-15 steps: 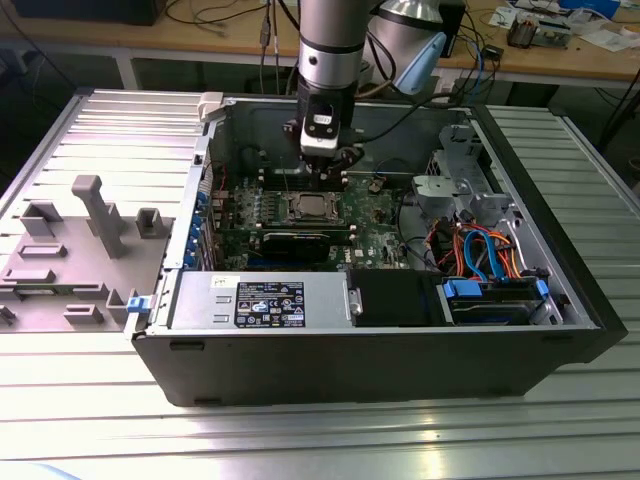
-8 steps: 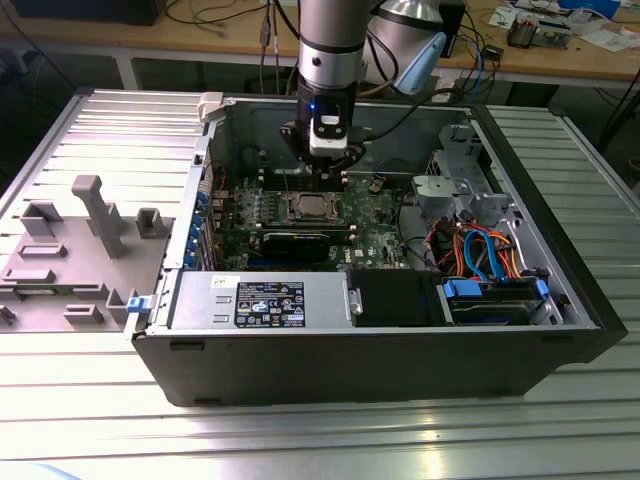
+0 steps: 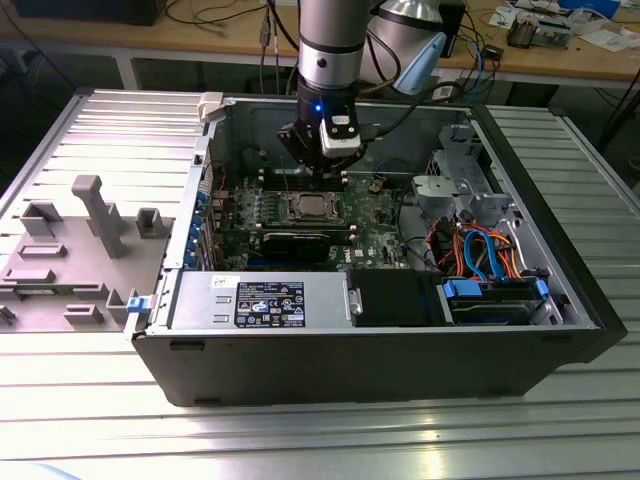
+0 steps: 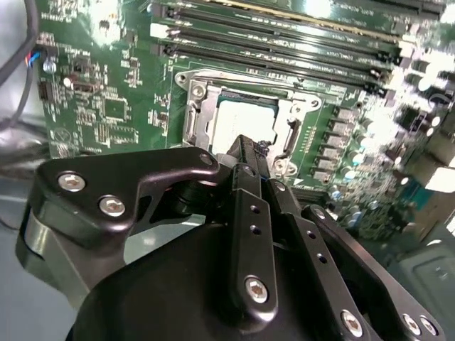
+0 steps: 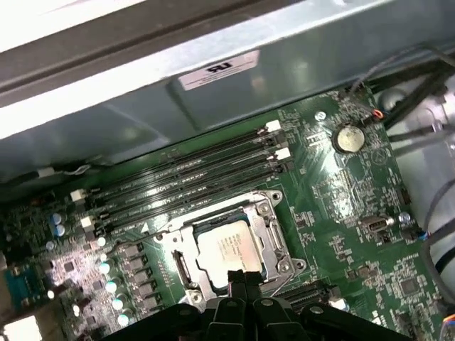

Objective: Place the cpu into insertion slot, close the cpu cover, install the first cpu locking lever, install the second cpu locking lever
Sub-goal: 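Install the first cpu locking lever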

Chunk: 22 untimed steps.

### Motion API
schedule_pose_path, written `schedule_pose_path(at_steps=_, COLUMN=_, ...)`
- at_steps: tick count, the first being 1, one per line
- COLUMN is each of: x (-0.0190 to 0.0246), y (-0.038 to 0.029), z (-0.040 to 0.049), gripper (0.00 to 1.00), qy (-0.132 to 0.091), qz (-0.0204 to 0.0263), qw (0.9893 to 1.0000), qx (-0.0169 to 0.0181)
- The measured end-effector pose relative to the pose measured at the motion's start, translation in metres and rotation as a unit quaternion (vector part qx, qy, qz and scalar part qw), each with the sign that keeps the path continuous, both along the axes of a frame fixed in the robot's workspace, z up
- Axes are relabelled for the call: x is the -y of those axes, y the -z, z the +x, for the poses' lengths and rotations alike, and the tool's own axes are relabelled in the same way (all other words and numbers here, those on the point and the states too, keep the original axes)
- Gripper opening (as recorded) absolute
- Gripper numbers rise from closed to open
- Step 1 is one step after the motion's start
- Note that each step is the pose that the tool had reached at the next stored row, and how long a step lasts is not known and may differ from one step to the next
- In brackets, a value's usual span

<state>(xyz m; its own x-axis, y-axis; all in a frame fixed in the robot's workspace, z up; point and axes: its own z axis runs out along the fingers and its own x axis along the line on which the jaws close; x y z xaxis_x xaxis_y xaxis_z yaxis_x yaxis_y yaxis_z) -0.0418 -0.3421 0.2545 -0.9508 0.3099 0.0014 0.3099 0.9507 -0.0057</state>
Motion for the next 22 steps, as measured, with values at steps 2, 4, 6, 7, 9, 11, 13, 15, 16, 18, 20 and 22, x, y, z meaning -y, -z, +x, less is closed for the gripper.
schedule_pose_path(at_steps=2, x=0.0000, y=0.0000, z=0.0000, gripper=0.11, qy=-0.021, qz=0.0000, qw=0.9998, qx=0.0000)
schedule_pose_path(at_steps=4, x=0.0000, y=0.0000, z=0.0000, gripper=0.11, qy=-0.026, qz=0.0002, qw=0.9997, qx=0.0000)
schedule_pose_path(at_steps=6, x=-0.0001, y=0.0000, z=0.0000, gripper=0.11, qy=-0.026, qz=0.0004, qw=0.9997, qx=0.0000)
schedule_pose_path(at_steps=7, x=0.0000, y=0.0000, z=0.0000, gripper=0.11, qy=-0.026, qz=0.0003, qw=0.9997, qx=0.0000)
schedule_pose_path(at_steps=9, x=0.0000, y=0.0000, z=0.0000, gripper=0.11, qy=-0.026, qz=0.0004, qw=0.9997, qx=0.0000)
schedule_pose_path(at_steps=11, x=0.0000, y=0.0000, z=0.0000, gripper=0.11, qy=-0.026, qz=0.0004, qw=0.9997, qx=0.0000)
schedule_pose_path(at_steps=13, x=0.0000, y=0.0000, z=0.0000, gripper=0.11, qy=-0.026, qz=0.0004, qw=0.9997, qx=0.0000)
schedule_pose_path(at_steps=15, x=0.0000, y=0.0000, z=0.0000, gripper=0.11, qy=-0.026, qz=0.0005, qw=0.9997, qx=0.0000)
schedule_pose_path(at_steps=16, x=0.0000, y=0.0000, z=0.0000, gripper=0.11, qy=-0.026, qz=0.0006, qw=0.9997, qx=0.0000)
schedule_pose_path(at_steps=18, x=0.0000, y=0.0000, z=0.0000, gripper=0.11, qy=-0.026, qz=0.0007, qw=0.9997, qx=0.0000)
schedule_pose_path(at_steps=20, x=-0.0001, y=0.0001, z=0.0000, gripper=0.11, qy=-0.032, qz=0.0007, qw=0.9995, qx=-0.0001)
schedule_pose_path(at_steps=22, x=-0.0001, y=0.0006, z=0.0000, gripper=0.11, qy=-0.050, qz=0.0007, qw=0.9987, qx=0.0000)
